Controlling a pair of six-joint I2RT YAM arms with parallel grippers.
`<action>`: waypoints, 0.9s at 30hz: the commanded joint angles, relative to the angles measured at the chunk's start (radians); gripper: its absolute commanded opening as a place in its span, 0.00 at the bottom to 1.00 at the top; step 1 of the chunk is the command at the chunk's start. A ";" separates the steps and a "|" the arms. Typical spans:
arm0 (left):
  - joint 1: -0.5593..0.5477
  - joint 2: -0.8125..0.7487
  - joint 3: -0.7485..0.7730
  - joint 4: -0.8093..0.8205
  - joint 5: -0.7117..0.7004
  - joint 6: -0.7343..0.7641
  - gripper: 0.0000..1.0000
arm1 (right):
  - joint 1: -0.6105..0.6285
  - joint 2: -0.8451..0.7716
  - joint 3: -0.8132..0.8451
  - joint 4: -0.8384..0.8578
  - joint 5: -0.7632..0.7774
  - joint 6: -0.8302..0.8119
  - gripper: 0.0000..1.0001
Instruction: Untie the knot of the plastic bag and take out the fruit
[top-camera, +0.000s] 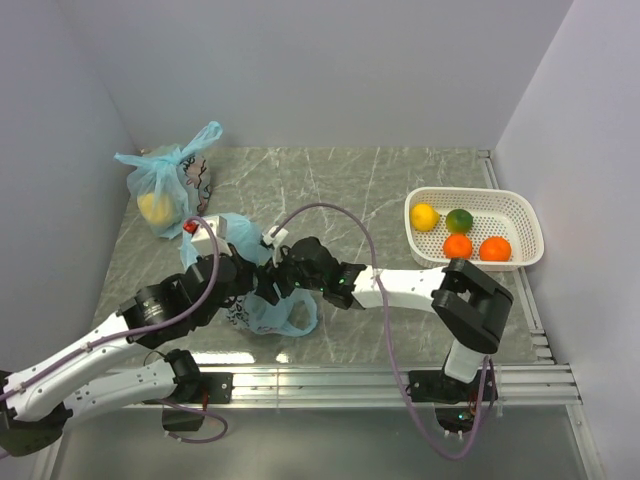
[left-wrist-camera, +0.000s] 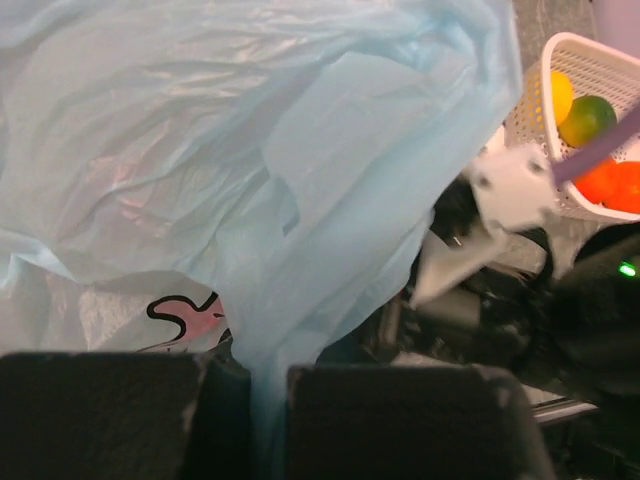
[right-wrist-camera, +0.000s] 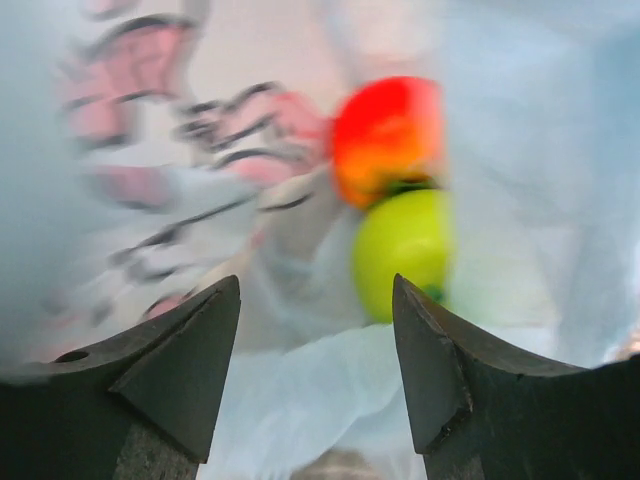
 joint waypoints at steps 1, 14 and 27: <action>-0.009 -0.025 0.054 0.031 0.020 -0.014 0.01 | -0.022 0.037 0.018 0.099 0.096 0.034 0.70; -0.009 -0.105 -0.063 -0.021 0.033 -0.112 0.01 | -0.030 0.235 0.133 0.061 0.142 0.049 0.85; -0.009 -0.181 -0.254 -0.118 0.006 -0.264 0.01 | -0.038 0.228 0.082 0.050 0.222 0.072 0.25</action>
